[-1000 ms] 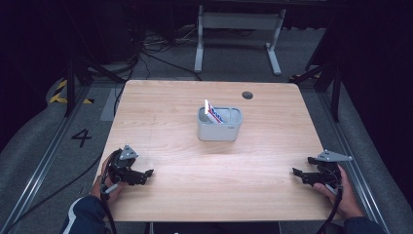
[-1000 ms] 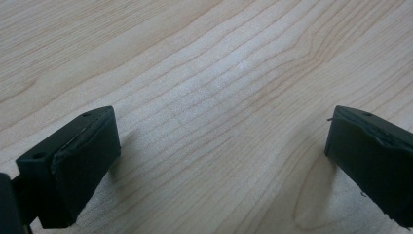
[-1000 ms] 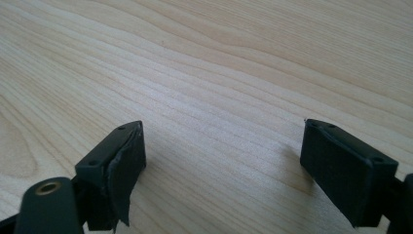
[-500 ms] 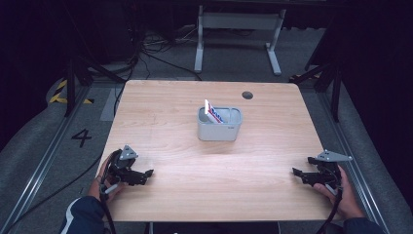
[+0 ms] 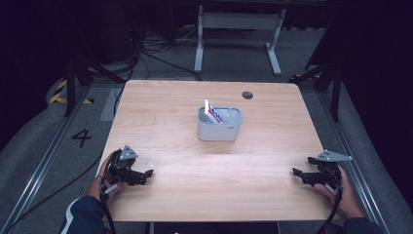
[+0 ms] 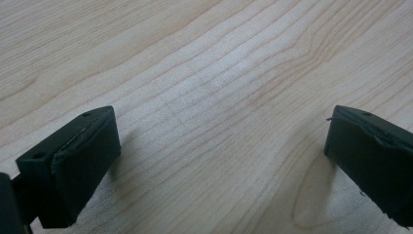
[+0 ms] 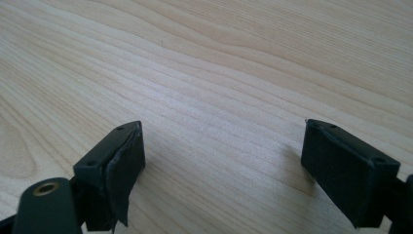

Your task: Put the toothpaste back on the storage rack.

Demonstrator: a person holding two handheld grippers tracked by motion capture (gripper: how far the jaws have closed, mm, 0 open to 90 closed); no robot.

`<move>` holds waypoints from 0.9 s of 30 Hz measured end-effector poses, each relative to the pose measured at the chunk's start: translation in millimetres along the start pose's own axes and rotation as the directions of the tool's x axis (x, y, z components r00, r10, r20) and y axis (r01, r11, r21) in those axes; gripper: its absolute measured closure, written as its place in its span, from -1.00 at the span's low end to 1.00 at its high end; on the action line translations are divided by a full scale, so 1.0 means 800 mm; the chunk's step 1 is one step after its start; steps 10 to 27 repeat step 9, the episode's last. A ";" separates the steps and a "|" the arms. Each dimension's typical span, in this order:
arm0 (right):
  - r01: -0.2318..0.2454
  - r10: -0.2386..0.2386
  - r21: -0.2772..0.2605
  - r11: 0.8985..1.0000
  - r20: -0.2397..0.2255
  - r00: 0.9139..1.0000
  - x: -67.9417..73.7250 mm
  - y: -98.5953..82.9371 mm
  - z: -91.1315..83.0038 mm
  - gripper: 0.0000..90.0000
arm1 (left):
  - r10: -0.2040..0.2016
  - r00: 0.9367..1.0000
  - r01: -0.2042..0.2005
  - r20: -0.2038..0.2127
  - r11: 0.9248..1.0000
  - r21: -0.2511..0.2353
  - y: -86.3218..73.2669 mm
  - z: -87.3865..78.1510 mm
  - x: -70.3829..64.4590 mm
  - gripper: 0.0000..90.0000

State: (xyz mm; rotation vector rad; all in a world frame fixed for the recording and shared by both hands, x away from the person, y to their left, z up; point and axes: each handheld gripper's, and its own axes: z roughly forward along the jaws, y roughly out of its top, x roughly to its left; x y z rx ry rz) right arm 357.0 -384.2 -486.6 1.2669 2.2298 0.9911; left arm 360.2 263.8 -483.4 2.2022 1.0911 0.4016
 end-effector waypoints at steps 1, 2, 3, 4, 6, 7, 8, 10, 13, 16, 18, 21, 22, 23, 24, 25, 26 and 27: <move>0.000 0.000 0.000 1.000 0.000 1.000 0.000 0.000 0.000 -0.64 | 0.002 1.000 -0.002 -0.001 1.000 0.000 0.000 0.000 0.000 -1.00; 0.000 0.000 0.000 1.000 0.000 1.000 0.000 0.000 0.000 -0.64 | 0.001 1.000 -0.001 0.000 1.000 0.000 0.000 0.000 0.000 -1.00; 0.000 0.000 0.000 1.000 0.000 1.000 0.000 0.000 0.000 -0.64 | 0.002 1.000 -0.002 -0.001 1.000 0.000 0.000 0.000 0.000 -1.00; 0.000 0.000 0.000 1.000 0.000 1.000 0.000 0.000 0.000 -0.64 | 0.000 1.000 0.000 0.000 1.000 0.000 0.000 0.000 0.000 -1.00; -0.001 0.001 0.000 1.000 0.001 1.000 0.000 0.000 0.000 -0.64 | 0.001 1.000 -0.001 -0.002 1.000 0.000 0.000 0.000 0.000 -1.00; -0.001 0.001 0.000 1.000 0.001 1.000 0.000 0.000 0.000 -0.64 | 0.001 1.000 -0.001 -0.001 1.000 0.000 0.000 0.000 0.000 -1.00; -0.001 0.001 0.000 1.000 0.001 1.000 0.000 0.000 0.000 -0.64 | 0.001 1.000 -0.001 -0.001 1.000 0.000 0.000 0.000 0.000 -1.00; -0.001 0.001 0.001 1.000 0.001 1.000 0.000 0.000 0.000 -0.64 | 0.000 1.000 0.000 0.000 1.000 0.000 0.000 0.000 0.000 -1.00; -0.001 0.001 0.001 1.000 0.001 1.000 0.000 0.000 0.000 -0.64 | 0.000 1.000 0.000 0.000 1.000 0.000 0.000 0.000 0.000 -1.00; -0.001 0.001 0.001 1.000 0.001 1.000 0.000 0.000 0.000 -0.64 | 0.000 1.000 0.000 0.000 1.000 0.000 0.000 0.000 0.000 -1.00; -0.001 0.001 0.001 1.000 0.001 1.000 0.000 0.000 0.000 -0.64 | 0.000 1.000 0.000 0.000 1.000 0.000 0.000 0.000 0.000 -1.00; -0.001 0.001 0.001 1.000 0.001 1.000 0.000 0.000 0.000 -0.64 | 0.000 1.000 0.000 0.000 1.000 0.000 0.000 0.000 0.000 -1.00; -0.001 0.001 0.001 1.000 0.001 1.000 0.000 0.000 0.000 -0.64 | 0.000 1.000 0.000 0.000 1.000 0.000 0.000 0.000 0.000 -1.00; -0.001 0.001 0.001 1.000 0.001 1.000 0.000 0.000 0.000 -0.64 | 0.000 1.000 0.000 0.000 1.000 0.000 0.000 0.000 0.000 -1.00; -0.001 0.001 0.001 1.000 0.001 1.000 0.000 0.000 0.000 -0.64 | 0.000 1.000 0.000 0.000 1.000 0.000 0.000 0.000 0.000 -1.00; -0.001 0.001 0.001 1.000 0.001 1.000 0.000 0.000 0.000 -0.64 | 0.000 1.000 0.000 0.000 1.000 0.000 0.000 0.000 0.000 -1.00; -0.001 0.001 0.001 1.000 0.001 1.000 0.000 0.000 0.000 -0.64 | 0.000 1.000 0.000 0.000 1.000 0.000 0.000 0.000 0.000 -1.00; -0.001 0.001 0.001 1.000 0.001 1.000 0.000 0.000 0.000 -0.64 | 0.000 1.000 0.000 0.000 1.000 0.000 0.000 0.000 0.000 -1.00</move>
